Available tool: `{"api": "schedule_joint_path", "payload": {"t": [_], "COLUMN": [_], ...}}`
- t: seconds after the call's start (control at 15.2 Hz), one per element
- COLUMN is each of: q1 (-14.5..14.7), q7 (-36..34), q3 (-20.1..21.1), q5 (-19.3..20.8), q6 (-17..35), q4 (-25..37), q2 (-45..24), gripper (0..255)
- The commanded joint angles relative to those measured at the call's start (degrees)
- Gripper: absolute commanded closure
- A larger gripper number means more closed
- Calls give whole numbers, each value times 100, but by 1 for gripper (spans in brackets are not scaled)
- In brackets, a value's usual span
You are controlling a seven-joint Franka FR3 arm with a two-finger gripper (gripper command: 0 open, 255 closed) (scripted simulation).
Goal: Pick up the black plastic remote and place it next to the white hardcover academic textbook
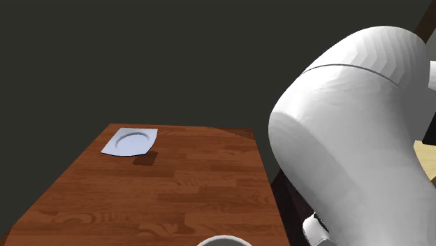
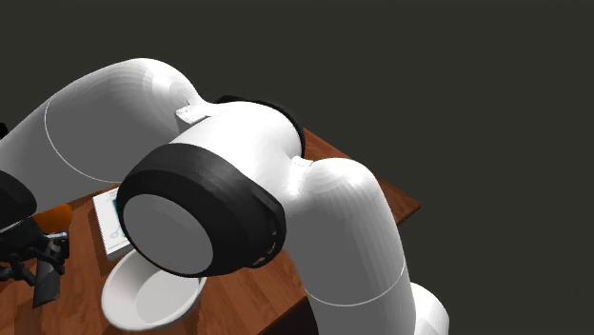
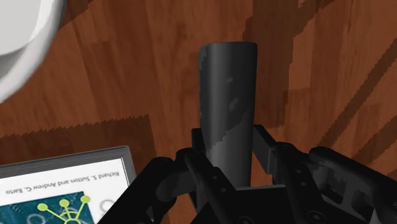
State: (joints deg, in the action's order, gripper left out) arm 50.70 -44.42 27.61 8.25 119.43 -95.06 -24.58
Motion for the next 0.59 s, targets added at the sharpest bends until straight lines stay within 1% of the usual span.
{"api": "schedule_joint_path", "payload": {"t": [0.0, 0.53], "q1": [-1, 48], "q7": [-3, -68], "q3": [-20, -103], "q5": [30, 173], "q6": [139, 635], "q4": [-85, -332], "q2": [-56, -327], "gripper": [255, 255]}}
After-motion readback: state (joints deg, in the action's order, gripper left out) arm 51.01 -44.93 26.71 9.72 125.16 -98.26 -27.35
